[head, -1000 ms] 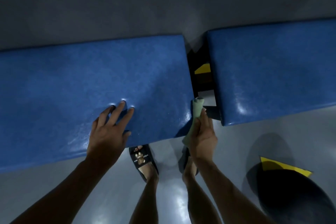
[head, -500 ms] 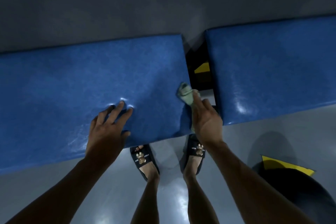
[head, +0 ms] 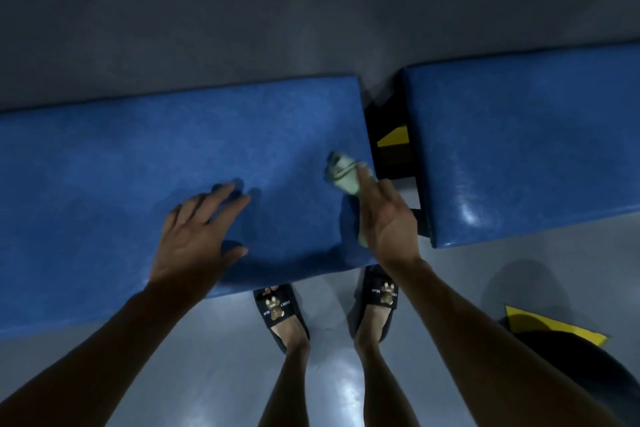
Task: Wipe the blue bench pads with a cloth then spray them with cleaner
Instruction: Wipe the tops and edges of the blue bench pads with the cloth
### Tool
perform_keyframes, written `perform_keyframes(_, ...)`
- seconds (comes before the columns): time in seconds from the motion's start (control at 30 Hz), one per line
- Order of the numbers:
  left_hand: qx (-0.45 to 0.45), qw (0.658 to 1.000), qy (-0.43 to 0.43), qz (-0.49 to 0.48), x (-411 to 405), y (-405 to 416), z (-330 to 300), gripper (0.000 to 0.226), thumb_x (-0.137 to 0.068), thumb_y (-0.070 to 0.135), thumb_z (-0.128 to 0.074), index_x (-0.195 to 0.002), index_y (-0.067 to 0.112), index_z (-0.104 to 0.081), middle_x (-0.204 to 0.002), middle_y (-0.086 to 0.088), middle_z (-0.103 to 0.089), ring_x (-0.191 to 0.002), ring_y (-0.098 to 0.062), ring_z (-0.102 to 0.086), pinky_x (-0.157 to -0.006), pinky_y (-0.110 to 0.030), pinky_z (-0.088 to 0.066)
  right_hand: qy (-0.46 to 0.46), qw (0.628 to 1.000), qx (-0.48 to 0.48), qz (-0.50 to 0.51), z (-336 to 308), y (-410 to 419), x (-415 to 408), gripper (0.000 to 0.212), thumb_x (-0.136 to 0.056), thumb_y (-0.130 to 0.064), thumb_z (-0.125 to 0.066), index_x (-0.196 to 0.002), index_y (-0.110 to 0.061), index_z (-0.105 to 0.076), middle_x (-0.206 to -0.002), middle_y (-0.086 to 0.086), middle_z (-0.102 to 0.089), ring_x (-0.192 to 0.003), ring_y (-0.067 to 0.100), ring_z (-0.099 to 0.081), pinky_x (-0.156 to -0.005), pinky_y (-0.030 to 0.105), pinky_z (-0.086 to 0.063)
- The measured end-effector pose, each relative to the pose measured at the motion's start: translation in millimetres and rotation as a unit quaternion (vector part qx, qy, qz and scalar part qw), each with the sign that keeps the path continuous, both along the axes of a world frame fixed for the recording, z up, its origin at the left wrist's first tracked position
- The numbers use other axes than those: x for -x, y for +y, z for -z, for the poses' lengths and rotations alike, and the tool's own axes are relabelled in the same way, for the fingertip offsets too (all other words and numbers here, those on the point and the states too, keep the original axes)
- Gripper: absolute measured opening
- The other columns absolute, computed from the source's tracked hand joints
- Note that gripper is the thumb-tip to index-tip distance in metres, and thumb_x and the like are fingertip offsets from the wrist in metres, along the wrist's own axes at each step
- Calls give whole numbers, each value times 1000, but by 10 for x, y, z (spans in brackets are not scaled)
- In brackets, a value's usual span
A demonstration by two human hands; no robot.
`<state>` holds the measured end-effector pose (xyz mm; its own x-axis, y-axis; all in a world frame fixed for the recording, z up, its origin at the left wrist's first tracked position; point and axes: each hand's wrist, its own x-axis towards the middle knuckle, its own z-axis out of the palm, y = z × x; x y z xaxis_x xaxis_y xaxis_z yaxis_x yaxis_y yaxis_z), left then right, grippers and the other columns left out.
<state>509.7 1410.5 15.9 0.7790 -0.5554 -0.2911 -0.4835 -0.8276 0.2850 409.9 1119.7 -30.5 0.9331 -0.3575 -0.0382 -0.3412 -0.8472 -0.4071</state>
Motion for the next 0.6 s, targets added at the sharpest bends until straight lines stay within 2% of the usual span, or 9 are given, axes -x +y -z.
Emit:
perform_keyframes(0.07, -35, 999, 9, -27, -158, 101, -2, 101, -64, 39, -88, -150, 28, -38, -159, -1, -31, -136, -33, -35, -106, -52, -31, 9, 987, -32, 155, 18, 190, -136, 52, -102, -19, -47, -153, -23, -38, -110, 11, -55, -80, 29, -60, -65, 39, -55)
perform_keyframes(0.13, -60, 997, 21, -42, -238, 202, 33, 108, -59, 40, -91, -151, 28, -36, -161, -2, -28, -138, -35, -31, -107, -55, -32, 4, 977, -59, 204, 30, 582, -187, 53, -101, -22, -40, -153, -24, -35, -117, 11, -56, -87, 28, -62, -71, 45, -57)
perform_keyframes(0.17, -68, 997, 24, -40, -245, 242, 58, 110, -58, 40, -92, -151, 27, -36, -161, -3, -27, -138, -36, -31, -107, -56, -32, -6, 984, -76, 164, 18, 807, -167, 53, -99, -22, -39, -152, -23, -37, -120, 11, -58, -88, 29, -63, -72, 47, -58)
perform_keyframes(0.23, -74, 996, 29, -35, -235, 279, 82, 111, -57, 40, -92, -152, 27, -35, -162, -3, -26, -139, -36, -31, -107, -56, -33, -18, 998, -50, -30, -1, 1170, -27, 53, -92, -19, -44, -145, -18, -49, -115, 10, -65, -81, 27, -66, -65, 43, -58)
perform_keyframes(0.3, -76, 995, 37, -44, -232, 255, 74, 111, -58, 40, -91, -153, 29, -33, -163, 0, -24, -142, -34, -28, -109, -54, -31, -31, 973, 23, -227, -11, 1096, 12, 54, -87, -16, -50, -141, -19, -57, -108, 5, -67, -75, 24, -63, -59, 36, -55)
perform_keyframes(0.37, -77, 994, 46, -60, -240, 225, 57, 112, -57, 42, -91, -152, 31, -32, -163, 2, -23, -143, -32, -27, -111, -52, -29, -55, 951, 71, -294, -17, 680, -152, 54, -87, -15, -49, -139, -20, -59, -107, 5, -67, -73, 25, -63, -57, 33, -53)
perform_keyframes(0.43, -80, 994, 43, -61, -252, 220, 52, 113, -54, 44, -92, -151, 32, -34, -162, 2, -25, -142, -33, -30, -110, -51, -31, -40, 969, 86, -226, -13, 230, -339, 54, -89, -16, -47, -142, -19, -56, -106, 8, -66, -73, 28, -63, -55, 35, -55)
perform_keyframes(0.5, -77, 995, 37, -54, -247, 231, 61, 112, -53, 43, -93, -150, 30, -37, -162, 0, -27, -140, -35, -33, -108, -52, -33, 9, 997, 38, -67, -51, -16, -509, 53, -98, -17, -47, -150, -21, -43, -109, 12, -60, -77, 32, -61, -61, 43, -57)
perform_keyframes(0.6, -64, 996, 26, -51, -234, 249, 85, 111, -52, 43, -93, -149, 29, -39, -160, -1, -31, -137, -36, -37, -107, -53, -35, 46, 984, -11, 174, -47, 341, -702, 54, -102, -21, -44, -155, -26, -33, -122, 12, -55, -89, 34, -63, -71, 49, -57)
